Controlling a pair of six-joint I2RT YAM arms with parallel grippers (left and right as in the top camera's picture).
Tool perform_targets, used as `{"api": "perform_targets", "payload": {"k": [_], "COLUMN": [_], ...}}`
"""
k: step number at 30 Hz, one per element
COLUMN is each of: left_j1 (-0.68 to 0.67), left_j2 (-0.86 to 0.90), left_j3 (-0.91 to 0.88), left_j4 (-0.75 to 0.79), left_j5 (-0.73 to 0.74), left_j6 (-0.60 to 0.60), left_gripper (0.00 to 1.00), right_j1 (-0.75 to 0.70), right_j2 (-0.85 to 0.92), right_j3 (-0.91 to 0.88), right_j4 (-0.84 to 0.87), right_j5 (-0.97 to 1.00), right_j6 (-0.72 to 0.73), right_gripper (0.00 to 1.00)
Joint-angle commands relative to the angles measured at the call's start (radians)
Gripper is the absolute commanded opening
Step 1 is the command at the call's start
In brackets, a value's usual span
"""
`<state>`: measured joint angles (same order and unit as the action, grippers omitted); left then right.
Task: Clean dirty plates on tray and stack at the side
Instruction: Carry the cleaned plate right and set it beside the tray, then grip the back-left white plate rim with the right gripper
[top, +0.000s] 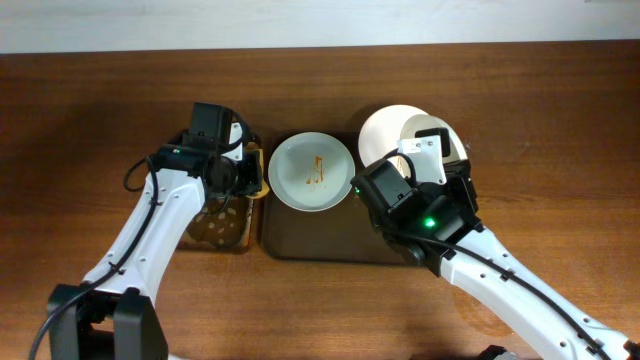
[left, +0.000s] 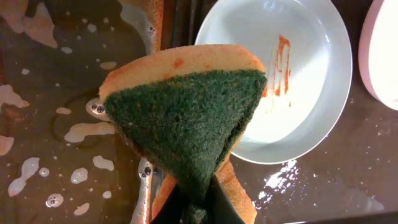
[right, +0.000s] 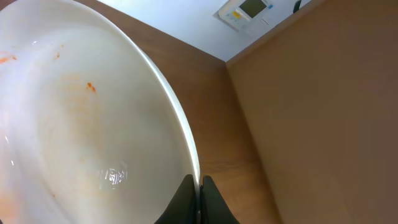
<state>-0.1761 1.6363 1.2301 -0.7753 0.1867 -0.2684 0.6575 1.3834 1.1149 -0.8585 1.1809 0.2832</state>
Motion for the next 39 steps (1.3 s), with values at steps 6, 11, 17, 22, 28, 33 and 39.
{"api": "perform_targets", "payload": {"k": [6, 11, 17, 22, 28, 33, 39], "left_j1": [0.002, 0.002, 0.002, 0.002, 0.002, 0.002, 0.002], "left_j2": [-0.008, -0.008, -0.008, -0.008, -0.008, -0.008, -0.008], "left_j3": [0.001, 0.001, 0.001, 0.001, 0.001, 0.001, 0.001], "left_j4": [0.003, 0.003, 0.003, 0.003, 0.003, 0.003, 0.011], "left_j5": [0.011, 0.011, 0.011, 0.011, 0.011, 0.010, 0.010], "left_j6": [0.016, 0.016, 0.016, 0.016, 0.016, 0.016, 0.016], "left_gripper": [0.00, 0.00, 0.00, 0.00, 0.00, 0.00, 0.00], "right_j1": [-0.318, -0.762, -1.126, -1.196, -1.187, -0.991, -0.568], "right_j2": [0.005, 0.005, 0.082, 0.191, 0.188, 0.143, 0.199], "right_j3": [0.015, 0.014, -0.015, -0.015, 0.001, 0.047, 0.047], "right_j4": [-0.021, -0.023, -0.019, 0.031, 0.034, 0.010, 0.094], "right_j5": [-0.629, -0.974, -1.099, -1.099, -1.183, -1.675, -1.645], "right_j6": [0.127, 0.126, 0.114, 0.110, 0.023, -0.181, -0.079], "right_gripper": [0.04, 0.04, 0.04, 0.04, 0.28, 0.40, 0.43]}}
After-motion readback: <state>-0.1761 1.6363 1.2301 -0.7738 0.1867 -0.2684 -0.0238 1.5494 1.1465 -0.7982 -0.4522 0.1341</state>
